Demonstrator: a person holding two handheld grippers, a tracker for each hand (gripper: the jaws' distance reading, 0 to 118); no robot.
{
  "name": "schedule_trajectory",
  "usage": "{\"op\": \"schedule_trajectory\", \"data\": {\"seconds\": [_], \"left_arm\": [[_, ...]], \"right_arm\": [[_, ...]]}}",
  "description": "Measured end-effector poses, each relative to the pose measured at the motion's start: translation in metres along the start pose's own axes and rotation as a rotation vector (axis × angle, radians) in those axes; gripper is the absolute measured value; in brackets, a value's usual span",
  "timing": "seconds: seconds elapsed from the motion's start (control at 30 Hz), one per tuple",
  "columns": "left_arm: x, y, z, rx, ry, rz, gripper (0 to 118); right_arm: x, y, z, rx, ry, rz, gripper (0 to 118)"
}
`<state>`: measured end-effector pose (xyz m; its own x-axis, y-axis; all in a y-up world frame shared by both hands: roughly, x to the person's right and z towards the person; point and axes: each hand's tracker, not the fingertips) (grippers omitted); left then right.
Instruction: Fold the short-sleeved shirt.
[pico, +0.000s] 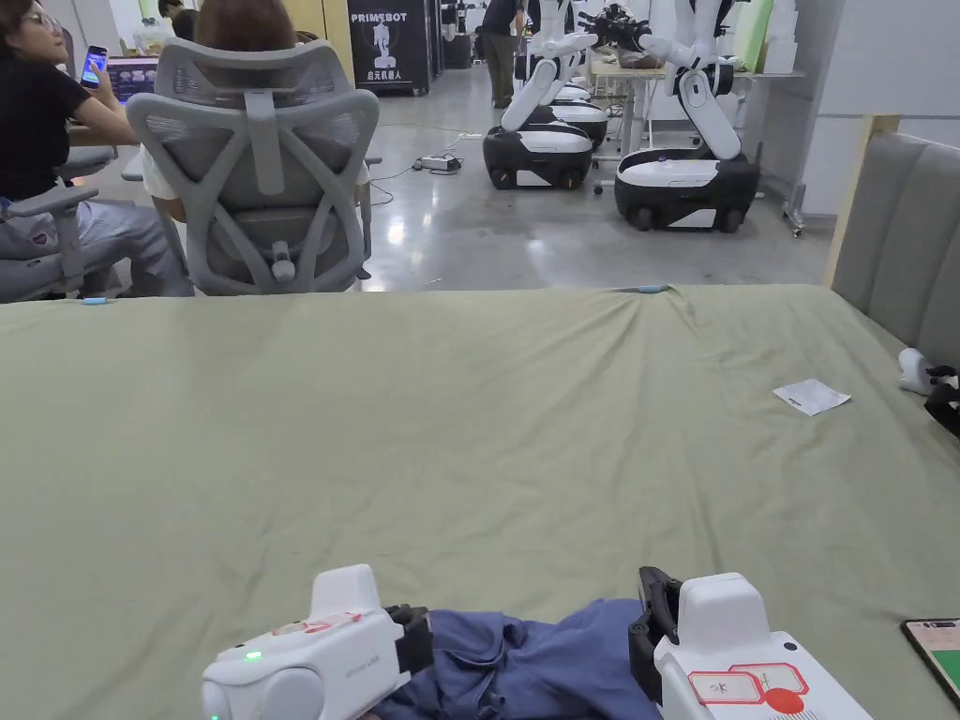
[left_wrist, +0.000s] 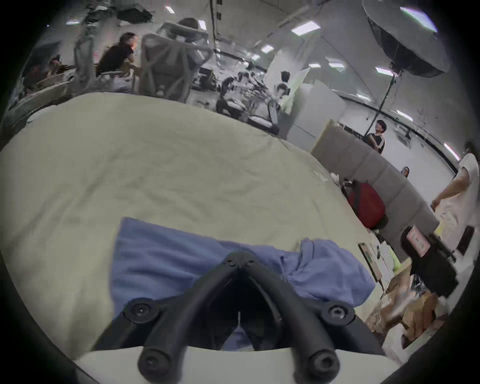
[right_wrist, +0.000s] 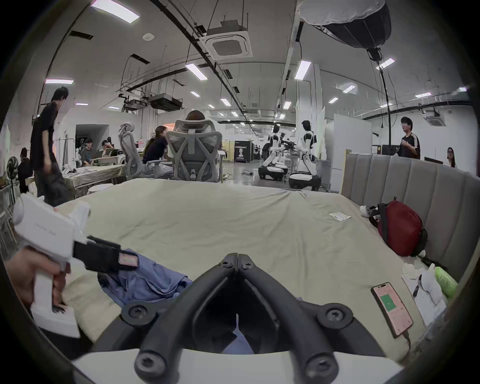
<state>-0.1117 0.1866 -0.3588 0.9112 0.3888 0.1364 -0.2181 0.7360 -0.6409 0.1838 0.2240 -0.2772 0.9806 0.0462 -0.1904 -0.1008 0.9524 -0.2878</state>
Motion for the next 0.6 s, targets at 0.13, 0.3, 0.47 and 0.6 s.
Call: {"op": "schedule_trajectory", "data": {"seconds": [0.13,0.3,0.47,0.6], "left_arm": [[-0.023,0.009,0.023,0.058,-0.027,0.069,0],[-0.092,0.005,0.033,0.067,0.015,0.313,118],[-0.148,-0.034,0.007,-0.051,-0.185,0.752,106],[-0.134,-0.045,-0.027,-0.074,-0.453,0.831,99]], "right_arm": [[-0.007,0.001,0.001,-0.003,0.009,0.0,0],[-0.01,0.001,0.003,-0.006,0.009,0.003,0],[-0.012,0.004,0.002,-0.006,0.001,0.017,0],[-0.011,0.007,0.004,-0.005,-0.009,0.021,0]]}}
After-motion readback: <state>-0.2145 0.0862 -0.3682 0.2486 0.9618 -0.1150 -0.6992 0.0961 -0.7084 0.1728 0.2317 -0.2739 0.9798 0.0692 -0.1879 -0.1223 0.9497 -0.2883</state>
